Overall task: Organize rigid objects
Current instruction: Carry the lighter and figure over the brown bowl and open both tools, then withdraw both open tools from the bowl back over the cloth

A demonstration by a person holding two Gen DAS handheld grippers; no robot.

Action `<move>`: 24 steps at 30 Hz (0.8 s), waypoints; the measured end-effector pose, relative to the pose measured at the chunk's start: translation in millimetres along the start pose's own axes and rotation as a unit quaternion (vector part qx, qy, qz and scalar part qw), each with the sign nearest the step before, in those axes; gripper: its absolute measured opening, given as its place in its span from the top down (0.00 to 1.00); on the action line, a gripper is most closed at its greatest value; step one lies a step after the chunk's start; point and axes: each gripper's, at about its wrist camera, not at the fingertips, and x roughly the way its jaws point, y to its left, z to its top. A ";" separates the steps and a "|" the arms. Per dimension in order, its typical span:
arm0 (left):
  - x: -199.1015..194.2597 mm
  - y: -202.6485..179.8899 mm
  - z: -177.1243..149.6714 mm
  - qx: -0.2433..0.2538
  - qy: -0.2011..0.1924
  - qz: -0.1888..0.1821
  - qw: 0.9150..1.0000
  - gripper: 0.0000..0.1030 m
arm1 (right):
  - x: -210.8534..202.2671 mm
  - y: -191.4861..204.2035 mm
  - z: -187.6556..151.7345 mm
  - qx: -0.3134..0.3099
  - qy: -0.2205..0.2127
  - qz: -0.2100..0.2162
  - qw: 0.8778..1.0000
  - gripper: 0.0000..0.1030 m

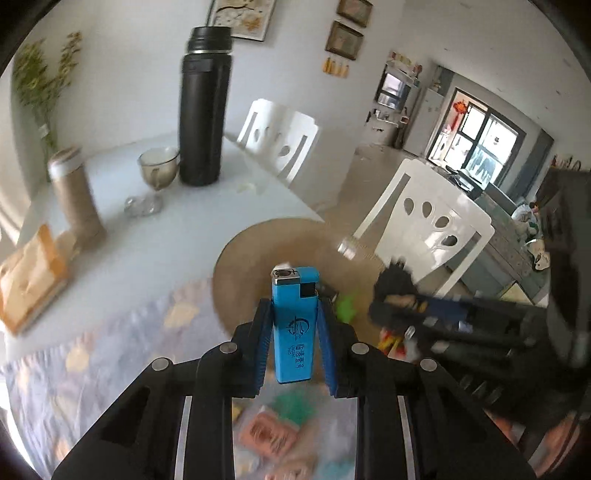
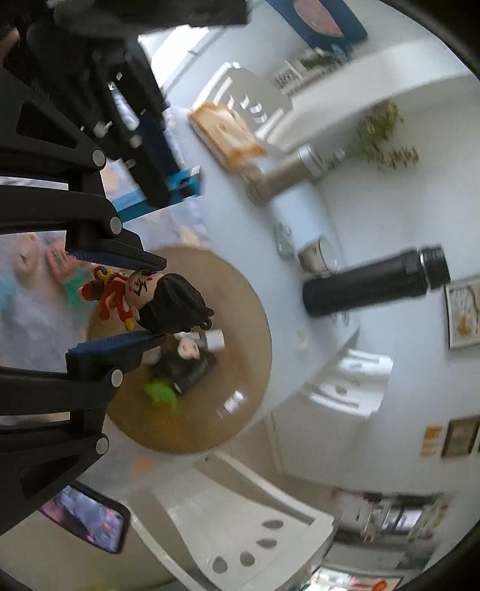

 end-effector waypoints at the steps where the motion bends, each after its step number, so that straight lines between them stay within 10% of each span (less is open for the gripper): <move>1: 9.2 -2.4 2.8 0.000 0.007 -0.002 1.000 0.79 | 7.1 -5.7 1.0 0.012 0.011 -0.002 1.000 0.69; 15: 73.9 -0.5 -18.2 -0.019 0.078 -0.001 0.997 0.77 | 71.1 -40.8 -17.4 0.046 0.096 -0.017 0.994 0.69; 18: 70.4 2.5 -19.7 -0.031 0.082 0.020 0.996 0.37 | 73.9 -38.2 -16.7 0.035 0.095 -0.036 0.994 0.67; 24: 39.7 24.3 -41.2 -0.057 0.075 0.029 0.995 0.30 | 54.5 -30.6 -28.4 0.025 0.082 -0.031 0.996 0.60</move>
